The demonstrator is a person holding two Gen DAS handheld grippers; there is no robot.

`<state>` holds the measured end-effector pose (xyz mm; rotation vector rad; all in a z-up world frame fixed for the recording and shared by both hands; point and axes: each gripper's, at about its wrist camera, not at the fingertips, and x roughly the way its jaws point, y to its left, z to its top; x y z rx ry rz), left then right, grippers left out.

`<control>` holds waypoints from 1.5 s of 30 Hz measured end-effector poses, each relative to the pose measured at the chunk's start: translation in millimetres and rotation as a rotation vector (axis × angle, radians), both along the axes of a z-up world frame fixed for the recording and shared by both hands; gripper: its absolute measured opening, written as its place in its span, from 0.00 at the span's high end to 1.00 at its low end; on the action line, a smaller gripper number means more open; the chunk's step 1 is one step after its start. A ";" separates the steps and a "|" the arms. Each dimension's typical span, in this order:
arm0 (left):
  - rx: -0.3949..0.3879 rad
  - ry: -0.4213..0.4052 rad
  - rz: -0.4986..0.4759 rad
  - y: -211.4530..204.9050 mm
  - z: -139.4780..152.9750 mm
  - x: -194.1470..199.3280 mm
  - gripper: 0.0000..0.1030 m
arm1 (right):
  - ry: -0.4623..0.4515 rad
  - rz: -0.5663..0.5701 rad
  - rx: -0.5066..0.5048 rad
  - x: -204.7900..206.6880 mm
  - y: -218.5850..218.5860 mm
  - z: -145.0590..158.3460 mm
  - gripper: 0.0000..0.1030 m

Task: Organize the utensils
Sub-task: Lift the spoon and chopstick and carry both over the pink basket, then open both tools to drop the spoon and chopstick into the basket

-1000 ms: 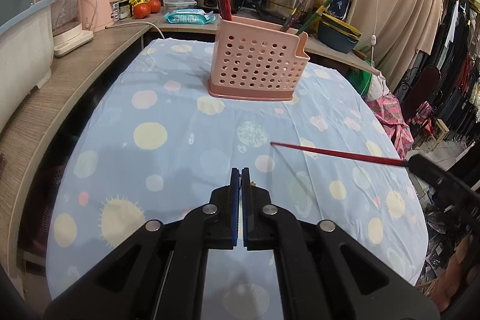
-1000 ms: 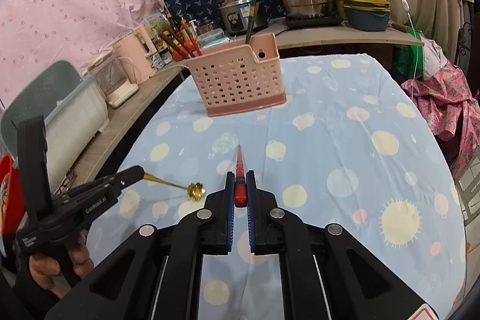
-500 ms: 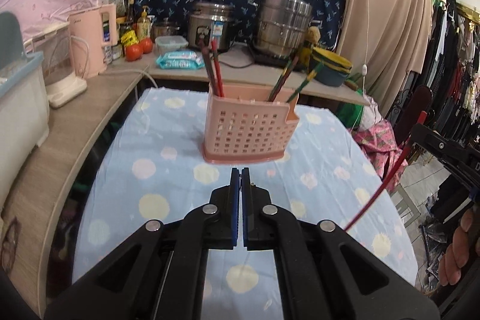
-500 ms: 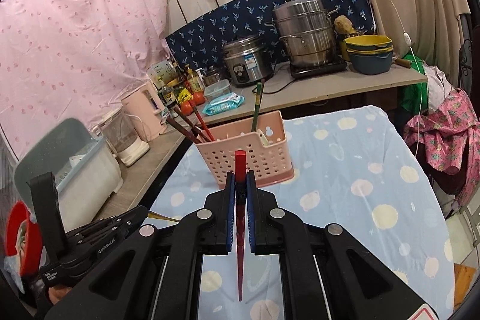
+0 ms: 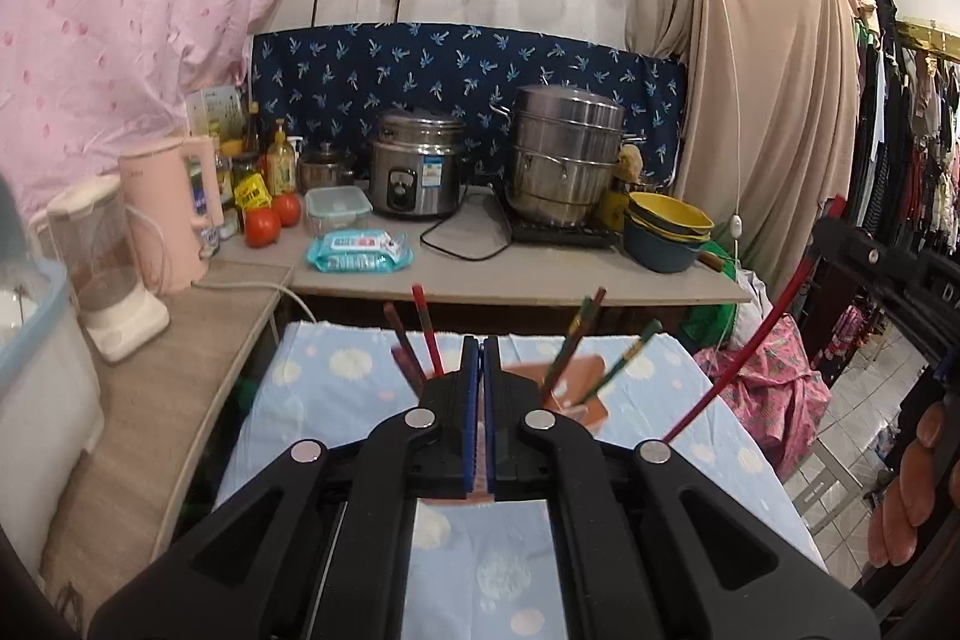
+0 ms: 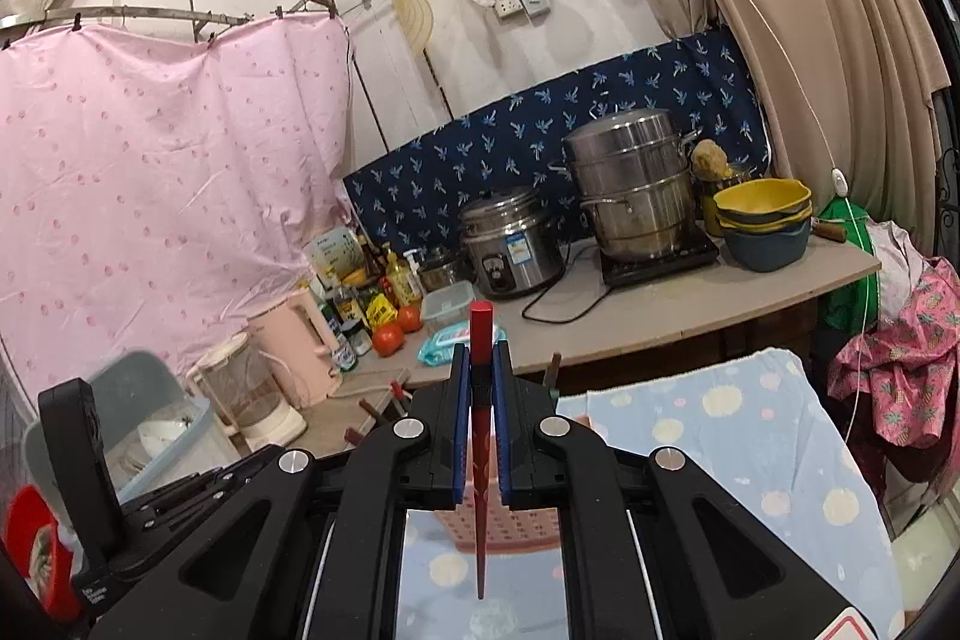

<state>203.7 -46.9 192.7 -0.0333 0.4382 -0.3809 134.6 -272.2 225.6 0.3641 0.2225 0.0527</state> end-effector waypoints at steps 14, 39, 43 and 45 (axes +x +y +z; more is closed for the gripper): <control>0.050 0.044 0.026 -18.4 -13.7 80.6 0.99 | -0.019 -0.070 0.052 91.1 -11.0 2.4 0.93; 0.013 0.128 0.058 -25.0 -51.7 99.6 0.68 | 0.223 0.017 0.036 134.0 -0.5 -80.8 0.85; 0.016 0.124 0.056 -25.3 -51.2 95.7 0.68 | 0.224 0.017 0.017 128.2 2.7 -82.3 0.84; 0.013 0.125 0.058 -25.1 -50.5 94.0 0.68 | 0.223 0.016 0.014 124.9 3.6 -82.9 0.83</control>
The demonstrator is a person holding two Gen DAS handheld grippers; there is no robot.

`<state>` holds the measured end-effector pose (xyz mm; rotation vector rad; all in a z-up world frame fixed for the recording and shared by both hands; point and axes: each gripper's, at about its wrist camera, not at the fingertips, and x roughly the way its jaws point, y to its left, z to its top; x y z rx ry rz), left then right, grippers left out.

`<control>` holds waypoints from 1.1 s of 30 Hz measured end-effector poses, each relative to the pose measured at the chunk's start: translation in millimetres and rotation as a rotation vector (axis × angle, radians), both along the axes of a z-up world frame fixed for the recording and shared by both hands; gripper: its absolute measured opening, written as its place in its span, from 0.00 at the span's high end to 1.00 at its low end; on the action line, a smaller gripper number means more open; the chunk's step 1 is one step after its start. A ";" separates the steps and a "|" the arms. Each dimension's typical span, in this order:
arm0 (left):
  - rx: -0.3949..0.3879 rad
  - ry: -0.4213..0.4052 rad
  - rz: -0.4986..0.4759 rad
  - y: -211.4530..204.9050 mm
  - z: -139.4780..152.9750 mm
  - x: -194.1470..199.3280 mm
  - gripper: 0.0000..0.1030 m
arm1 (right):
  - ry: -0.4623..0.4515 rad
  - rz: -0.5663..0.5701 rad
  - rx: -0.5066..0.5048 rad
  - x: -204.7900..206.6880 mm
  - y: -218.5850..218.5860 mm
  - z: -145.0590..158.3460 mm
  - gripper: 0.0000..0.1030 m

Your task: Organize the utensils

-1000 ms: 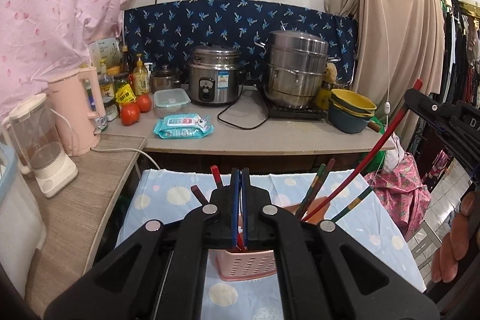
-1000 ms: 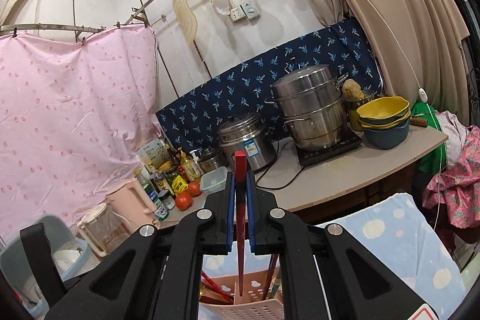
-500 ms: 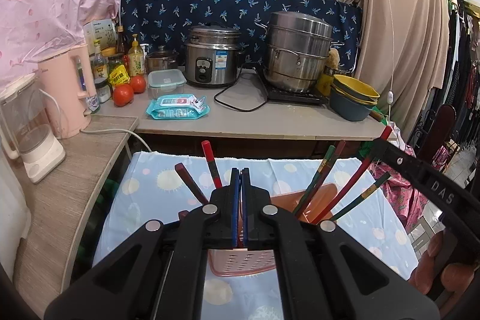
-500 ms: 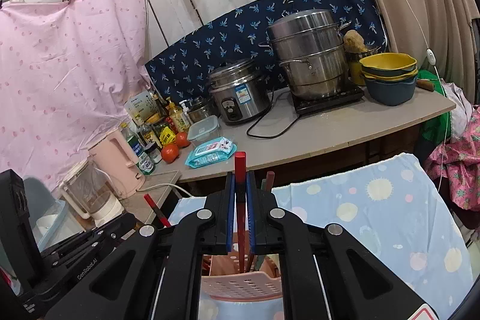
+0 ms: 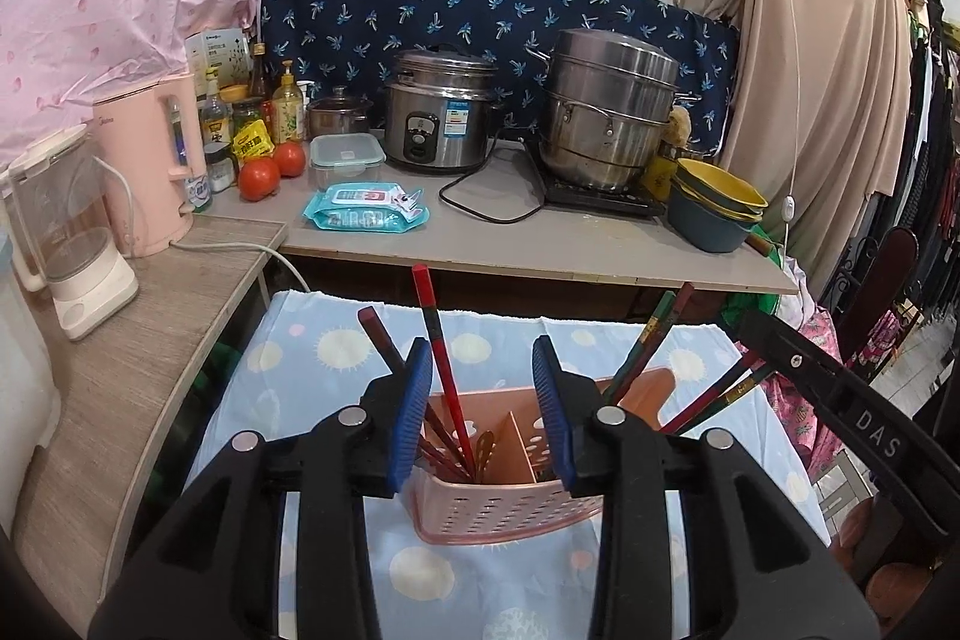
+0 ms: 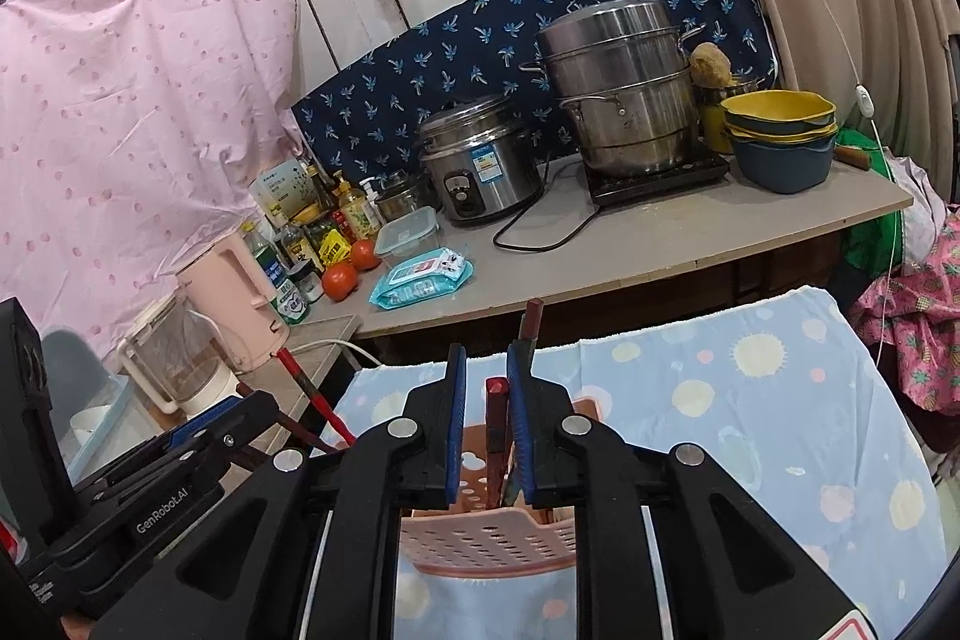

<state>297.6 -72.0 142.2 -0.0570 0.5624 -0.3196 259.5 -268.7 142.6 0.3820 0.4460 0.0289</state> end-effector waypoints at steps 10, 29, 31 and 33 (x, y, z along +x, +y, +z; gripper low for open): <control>-0.004 -0.004 0.013 2.6 3.0 -17.6 0.58 | -0.034 -0.004 -0.018 -24.3 2.9 12.3 0.70; 0.037 0.043 0.017 4.8 -18.6 -82.0 0.46 | 0.070 0.047 -0.101 -94.4 32.0 -23.2 0.62; 0.050 0.055 0.024 5.3 -24.9 -87.5 0.46 | 0.088 0.044 -0.117 -100.1 33.8 -29.2 0.62; 0.056 0.070 0.027 7.0 -32.0 -93.0 0.46 | 0.112 0.041 -0.123 -105.2 33.8 -35.7 0.62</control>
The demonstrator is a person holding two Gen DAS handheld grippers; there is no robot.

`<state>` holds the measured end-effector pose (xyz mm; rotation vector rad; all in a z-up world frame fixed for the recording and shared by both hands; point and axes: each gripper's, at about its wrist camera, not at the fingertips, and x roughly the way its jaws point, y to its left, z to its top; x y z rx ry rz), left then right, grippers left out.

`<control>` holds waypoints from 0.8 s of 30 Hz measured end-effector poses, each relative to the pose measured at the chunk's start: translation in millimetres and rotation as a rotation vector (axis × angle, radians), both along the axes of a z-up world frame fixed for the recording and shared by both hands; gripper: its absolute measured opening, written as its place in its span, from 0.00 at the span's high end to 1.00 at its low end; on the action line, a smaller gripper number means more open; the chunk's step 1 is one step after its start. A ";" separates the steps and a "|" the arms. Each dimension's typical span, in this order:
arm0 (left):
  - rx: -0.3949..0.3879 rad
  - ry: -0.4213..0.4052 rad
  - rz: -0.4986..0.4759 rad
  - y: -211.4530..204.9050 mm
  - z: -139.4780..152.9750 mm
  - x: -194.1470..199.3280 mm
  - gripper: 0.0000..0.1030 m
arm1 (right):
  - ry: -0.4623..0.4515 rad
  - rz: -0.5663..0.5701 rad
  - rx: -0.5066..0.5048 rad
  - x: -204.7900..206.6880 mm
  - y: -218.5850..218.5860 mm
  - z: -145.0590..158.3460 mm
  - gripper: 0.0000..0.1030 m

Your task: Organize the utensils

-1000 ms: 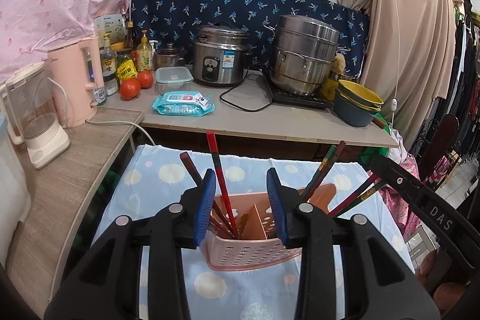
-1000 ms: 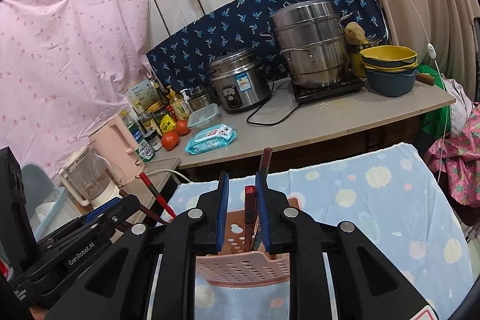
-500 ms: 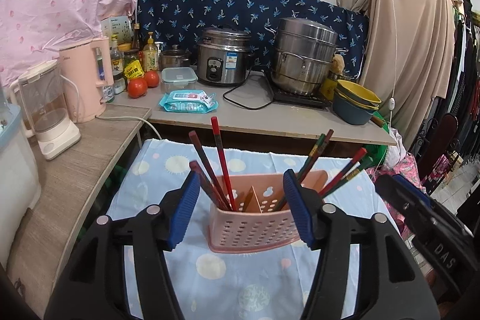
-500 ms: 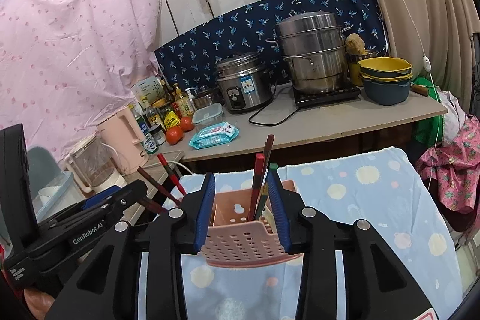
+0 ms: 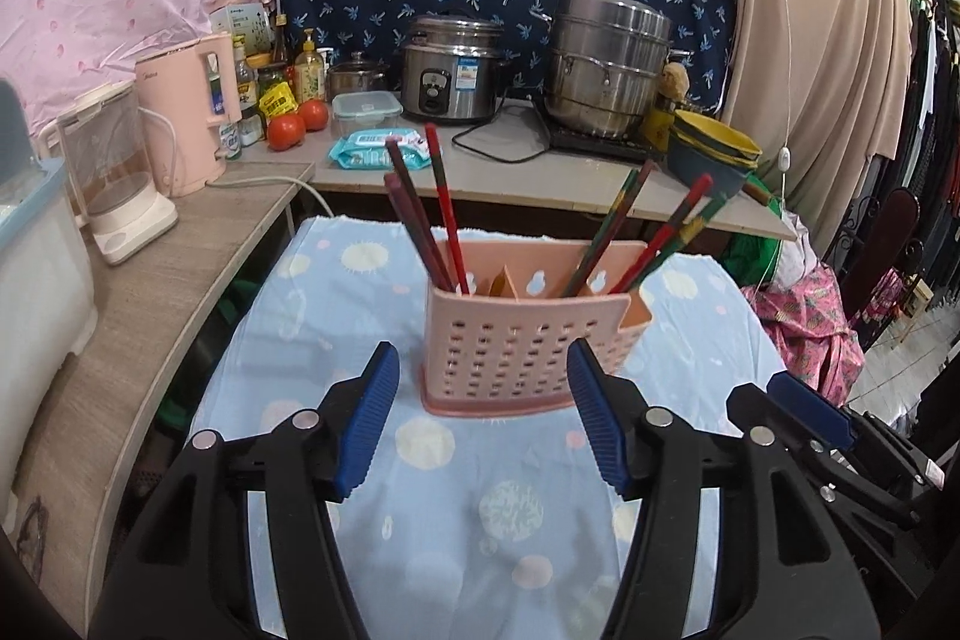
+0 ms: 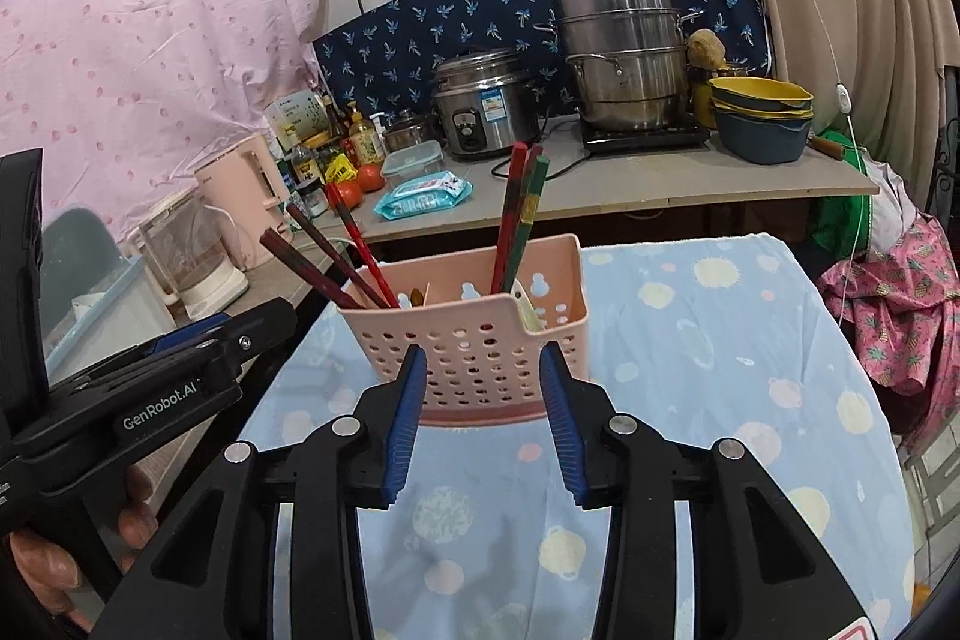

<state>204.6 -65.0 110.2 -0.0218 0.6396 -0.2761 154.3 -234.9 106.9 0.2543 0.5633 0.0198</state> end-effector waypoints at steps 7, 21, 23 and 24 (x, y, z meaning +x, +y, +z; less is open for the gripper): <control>0.012 0.051 0.014 8.6 -22.4 -14.5 0.46 | 0.053 -0.015 -0.025 -17.9 0.9 -17.6 0.62; 0.050 0.102 0.050 24.5 -53.0 -44.1 0.32 | 0.135 -0.012 -0.050 -43.2 5.1 -44.2 0.58; 0.055 0.108 0.051 25.1 -56.0 -46.2 0.30 | 0.144 -0.012 -0.056 -46.8 6.4 -47.9 0.58; 0.058 0.111 0.052 25.0 -57.7 -47.9 0.29 | 0.148 -0.012 -0.059 -47.6 6.2 -48.8 0.58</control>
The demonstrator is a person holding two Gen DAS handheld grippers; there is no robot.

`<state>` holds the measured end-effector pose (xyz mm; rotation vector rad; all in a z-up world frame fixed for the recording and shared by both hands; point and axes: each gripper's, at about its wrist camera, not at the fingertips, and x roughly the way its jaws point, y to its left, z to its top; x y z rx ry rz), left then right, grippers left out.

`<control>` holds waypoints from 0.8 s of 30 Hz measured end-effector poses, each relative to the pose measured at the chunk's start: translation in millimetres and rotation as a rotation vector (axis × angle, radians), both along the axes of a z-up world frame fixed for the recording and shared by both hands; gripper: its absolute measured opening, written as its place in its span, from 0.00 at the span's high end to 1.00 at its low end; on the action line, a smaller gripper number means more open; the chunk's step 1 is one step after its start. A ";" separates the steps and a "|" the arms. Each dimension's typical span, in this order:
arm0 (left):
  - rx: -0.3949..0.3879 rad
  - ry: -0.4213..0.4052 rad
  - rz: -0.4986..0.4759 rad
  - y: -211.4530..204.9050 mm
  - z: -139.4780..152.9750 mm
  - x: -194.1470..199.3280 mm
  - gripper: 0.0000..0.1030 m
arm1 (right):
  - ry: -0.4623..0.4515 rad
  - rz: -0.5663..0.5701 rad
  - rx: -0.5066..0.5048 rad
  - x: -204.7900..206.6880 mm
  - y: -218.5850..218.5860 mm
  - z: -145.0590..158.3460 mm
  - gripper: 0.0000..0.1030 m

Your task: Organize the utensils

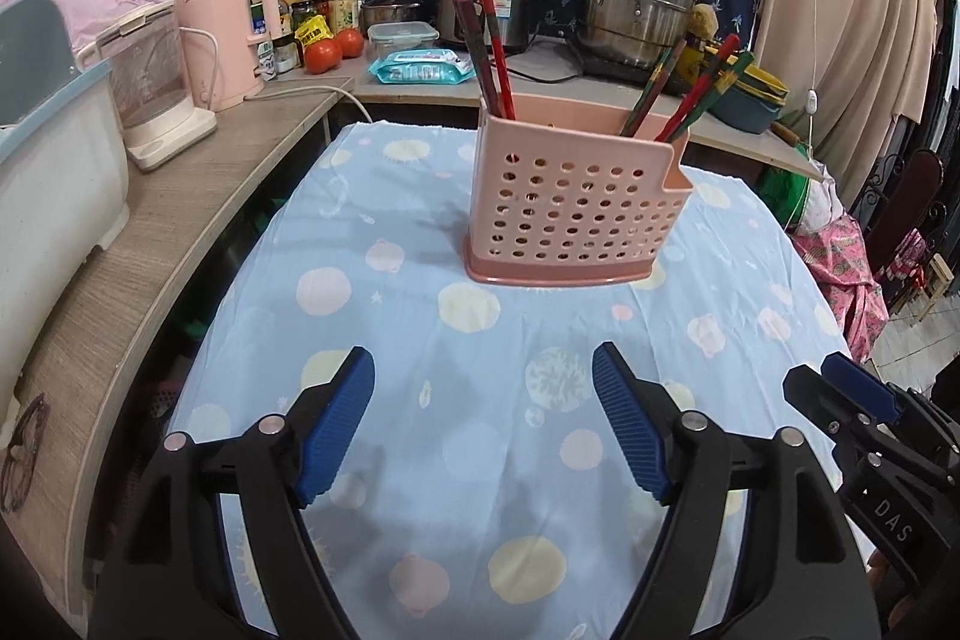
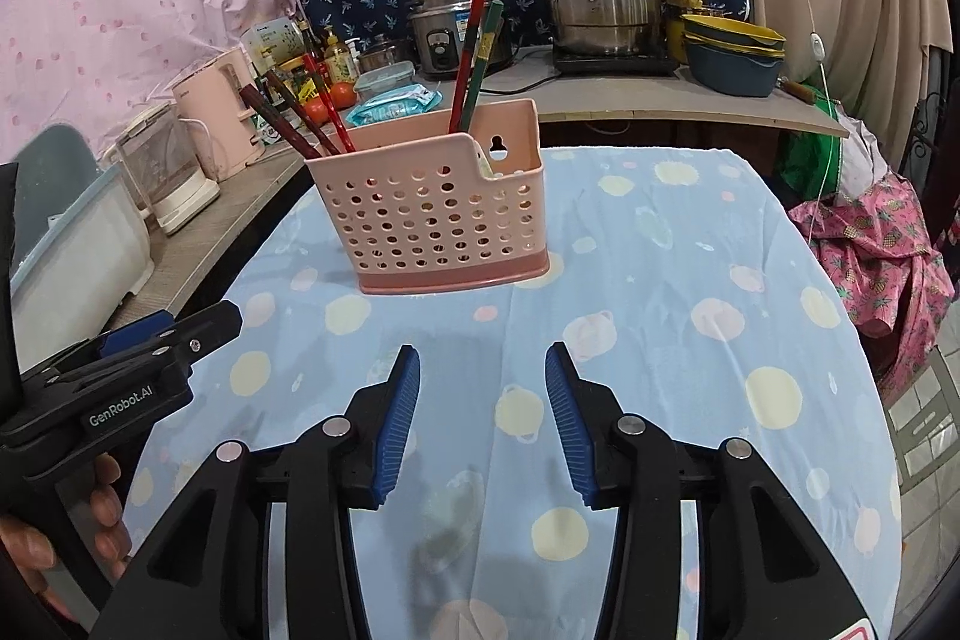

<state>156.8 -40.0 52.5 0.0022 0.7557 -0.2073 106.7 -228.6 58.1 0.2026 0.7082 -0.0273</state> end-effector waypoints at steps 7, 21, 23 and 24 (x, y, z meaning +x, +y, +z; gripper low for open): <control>0.016 0.009 0.014 2.8 -8.9 -7.1 0.19 | -0.003 -0.008 -0.057 -11.5 3.6 -7.1 0.50; 0.052 0.015 0.027 2.3 -21.9 -11.1 0.08 | 0.014 -0.021 -0.025 -15.5 -2.6 -23.0 0.21; 0.056 0.019 0.031 2.5 -23.5 -10.8 0.08 | 0.011 -0.022 -0.022 -16.1 -2.5 -24.4 0.18; 0.057 0.021 0.033 2.8 -24.3 -10.7 0.08 | 0.012 -0.022 -0.021 -16.0 -2.5 -25.0 0.17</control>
